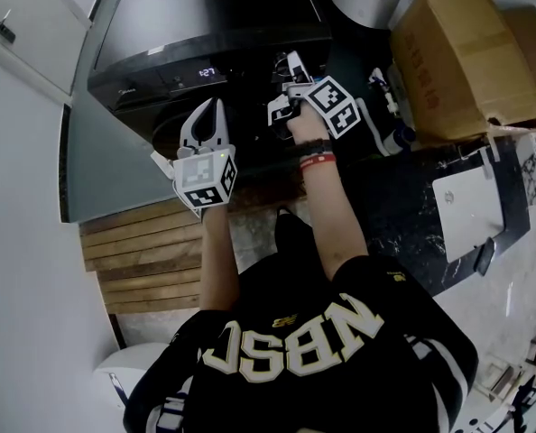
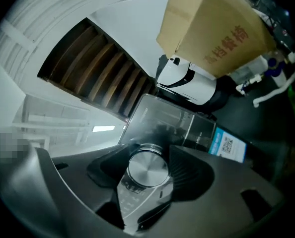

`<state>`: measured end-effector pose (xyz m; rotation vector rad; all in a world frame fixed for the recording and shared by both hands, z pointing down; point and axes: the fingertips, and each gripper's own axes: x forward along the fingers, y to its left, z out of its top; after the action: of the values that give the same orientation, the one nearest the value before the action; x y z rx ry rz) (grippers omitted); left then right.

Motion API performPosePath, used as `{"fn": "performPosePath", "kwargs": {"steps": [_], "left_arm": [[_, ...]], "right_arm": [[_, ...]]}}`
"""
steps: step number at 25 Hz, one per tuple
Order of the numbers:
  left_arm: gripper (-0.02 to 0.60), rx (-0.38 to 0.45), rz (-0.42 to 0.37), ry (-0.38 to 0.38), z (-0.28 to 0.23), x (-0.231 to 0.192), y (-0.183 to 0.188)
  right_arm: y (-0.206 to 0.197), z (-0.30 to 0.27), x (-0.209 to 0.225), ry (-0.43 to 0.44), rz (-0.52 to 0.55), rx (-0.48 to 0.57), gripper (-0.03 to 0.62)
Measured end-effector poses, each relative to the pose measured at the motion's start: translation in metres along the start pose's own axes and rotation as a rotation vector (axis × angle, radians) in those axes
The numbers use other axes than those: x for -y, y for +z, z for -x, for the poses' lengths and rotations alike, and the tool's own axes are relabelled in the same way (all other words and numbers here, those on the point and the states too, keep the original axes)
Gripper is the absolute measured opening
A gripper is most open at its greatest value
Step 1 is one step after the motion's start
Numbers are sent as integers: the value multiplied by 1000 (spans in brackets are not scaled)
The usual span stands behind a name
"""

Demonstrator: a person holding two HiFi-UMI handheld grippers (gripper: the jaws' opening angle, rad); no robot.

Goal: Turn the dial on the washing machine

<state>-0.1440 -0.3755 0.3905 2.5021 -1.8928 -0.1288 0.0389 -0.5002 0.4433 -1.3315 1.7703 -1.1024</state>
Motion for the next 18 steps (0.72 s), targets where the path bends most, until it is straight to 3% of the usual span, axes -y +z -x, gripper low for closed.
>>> {"fn": "performPosePath", "kwargs": {"steps": [10,18], "left_arm": [[14,13,-27,21,12,-2,15],[14,1,-38,12,27,10,14]], "right_arm": [[2,11,-5,23,138,-40,265],[-5,55,-22,72,456,-103,247]]}}
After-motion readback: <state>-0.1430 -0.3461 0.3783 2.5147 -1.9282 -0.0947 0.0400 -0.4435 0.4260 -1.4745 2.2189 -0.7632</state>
